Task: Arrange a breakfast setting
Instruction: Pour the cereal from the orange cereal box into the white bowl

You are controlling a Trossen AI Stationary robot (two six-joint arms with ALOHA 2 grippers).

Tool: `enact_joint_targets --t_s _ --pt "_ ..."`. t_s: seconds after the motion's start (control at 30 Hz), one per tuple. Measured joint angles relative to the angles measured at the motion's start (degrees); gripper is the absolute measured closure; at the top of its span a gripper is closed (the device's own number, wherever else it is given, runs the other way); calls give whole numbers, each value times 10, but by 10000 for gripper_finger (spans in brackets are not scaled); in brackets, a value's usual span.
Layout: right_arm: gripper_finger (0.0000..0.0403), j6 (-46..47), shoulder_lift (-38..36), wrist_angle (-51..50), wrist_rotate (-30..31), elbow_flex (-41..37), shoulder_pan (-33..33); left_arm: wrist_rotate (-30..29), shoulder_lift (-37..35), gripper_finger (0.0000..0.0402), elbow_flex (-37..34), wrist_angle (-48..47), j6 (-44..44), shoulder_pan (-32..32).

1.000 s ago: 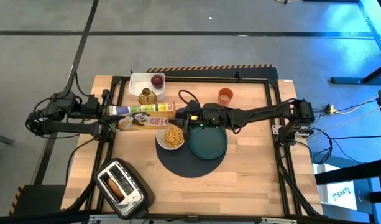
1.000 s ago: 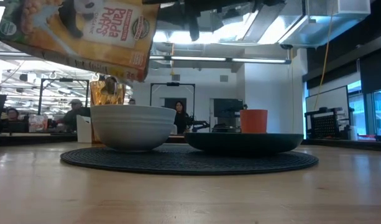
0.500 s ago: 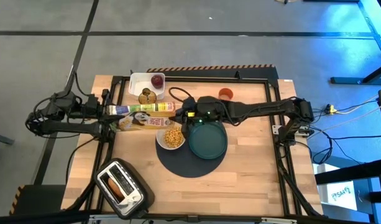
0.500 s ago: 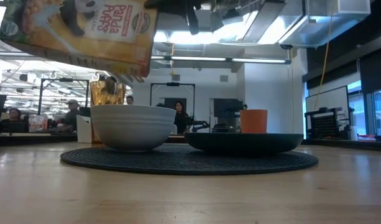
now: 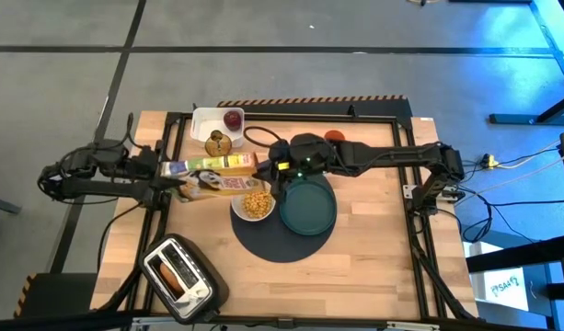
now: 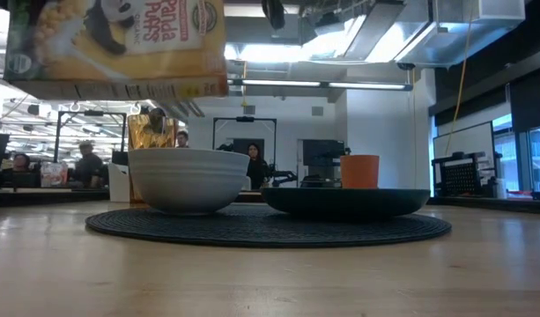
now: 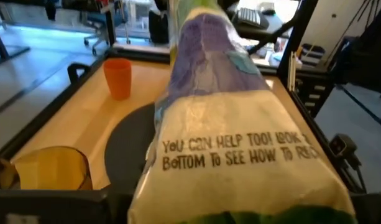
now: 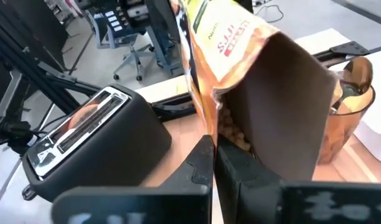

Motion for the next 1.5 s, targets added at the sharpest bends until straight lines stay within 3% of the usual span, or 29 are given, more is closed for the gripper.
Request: enact_joint_targets --t_s 0.2,0.4,0.77,1.23,1.5 --pt "403 3 32 -5 -35 37 1 13 6 224 -30 4 -4 0" --pt "403 -9 82 -89 -55 115 1 36 27 232 -53 30 -15 0" --pt "403 -30 90 -159 -45 189 0 28 34 251 -53 38 -17 0" --pt "403 -31 96 -216 -49 204 0 58 109 153 -54 31 -34 0" --pt "403 -30 124 -184 -64 203 1 69 134 143 -54 48 -34 0"
